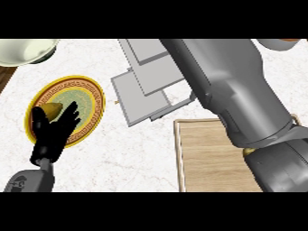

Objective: Pick the can from the tray and place it in the tiered shelf

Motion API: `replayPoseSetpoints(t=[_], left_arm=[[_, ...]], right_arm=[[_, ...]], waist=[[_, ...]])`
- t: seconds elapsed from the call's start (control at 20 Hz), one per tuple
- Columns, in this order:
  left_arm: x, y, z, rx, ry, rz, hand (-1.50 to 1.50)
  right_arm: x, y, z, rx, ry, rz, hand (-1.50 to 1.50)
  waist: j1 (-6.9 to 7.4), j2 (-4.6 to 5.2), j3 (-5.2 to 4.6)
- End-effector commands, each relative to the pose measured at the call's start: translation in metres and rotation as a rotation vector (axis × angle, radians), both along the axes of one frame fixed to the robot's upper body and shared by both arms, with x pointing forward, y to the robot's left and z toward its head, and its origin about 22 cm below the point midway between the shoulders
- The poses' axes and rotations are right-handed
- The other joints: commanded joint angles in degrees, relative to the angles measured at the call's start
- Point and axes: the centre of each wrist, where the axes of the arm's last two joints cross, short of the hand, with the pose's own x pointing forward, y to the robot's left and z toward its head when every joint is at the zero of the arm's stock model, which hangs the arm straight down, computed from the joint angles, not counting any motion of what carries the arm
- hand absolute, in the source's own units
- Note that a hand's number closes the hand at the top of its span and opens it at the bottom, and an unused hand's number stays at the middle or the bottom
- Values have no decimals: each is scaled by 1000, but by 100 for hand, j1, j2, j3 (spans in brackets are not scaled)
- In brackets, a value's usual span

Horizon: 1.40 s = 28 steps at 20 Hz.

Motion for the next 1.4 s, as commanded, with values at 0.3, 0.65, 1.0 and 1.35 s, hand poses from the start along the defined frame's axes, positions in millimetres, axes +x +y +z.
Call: replayPoseSetpoints(t=[0.3, 0.65, 1.0, 1.35], left_arm=[[6, -8, 2, 16, 5, 5, 0], [-9, 2, -6, -1, 11, 30, 0], [-7, -1, -10, -12, 11, 28, 0], [-13, 6, -14, -5, 27, 55, 0]], right_arm=[[-7, 21, 12, 78, 82, -170, 150], [-8, 6, 18, 293, -215, -133, -150], [-16, -4, 36, 456, -426, -75, -150], [-25, -21, 58, 485, -655, -106, -150]], waist=[[-51, -36, -1], [-183, -52, 7], [-118, -23, 2], [-342, -79, 5]])
